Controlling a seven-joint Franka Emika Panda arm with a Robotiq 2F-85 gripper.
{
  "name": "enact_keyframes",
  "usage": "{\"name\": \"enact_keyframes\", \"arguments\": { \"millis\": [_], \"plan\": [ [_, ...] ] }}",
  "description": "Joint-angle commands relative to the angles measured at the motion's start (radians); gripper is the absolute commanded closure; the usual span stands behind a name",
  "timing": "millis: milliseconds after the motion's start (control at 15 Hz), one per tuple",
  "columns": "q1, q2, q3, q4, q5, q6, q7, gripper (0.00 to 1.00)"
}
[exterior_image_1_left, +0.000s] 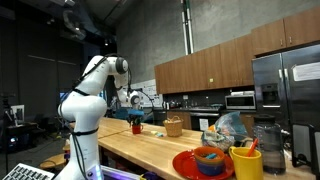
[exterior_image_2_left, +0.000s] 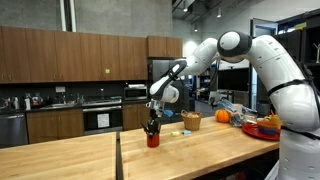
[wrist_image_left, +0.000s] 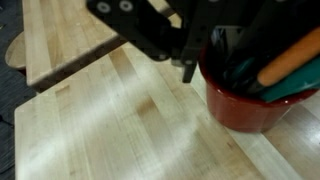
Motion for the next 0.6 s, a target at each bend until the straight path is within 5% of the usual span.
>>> {"name": "enact_keyframes", "arguments": {
  "millis": [0, 533],
  "plan": [
    [0.002, -0.003, 0.032, 0.014, 0.059, -0.009, 0.076, 1.00],
    [0.016, 0.037, 0.106, 0.015, 0.281, 0.056, 0.220, 0.98]
  ]
}}
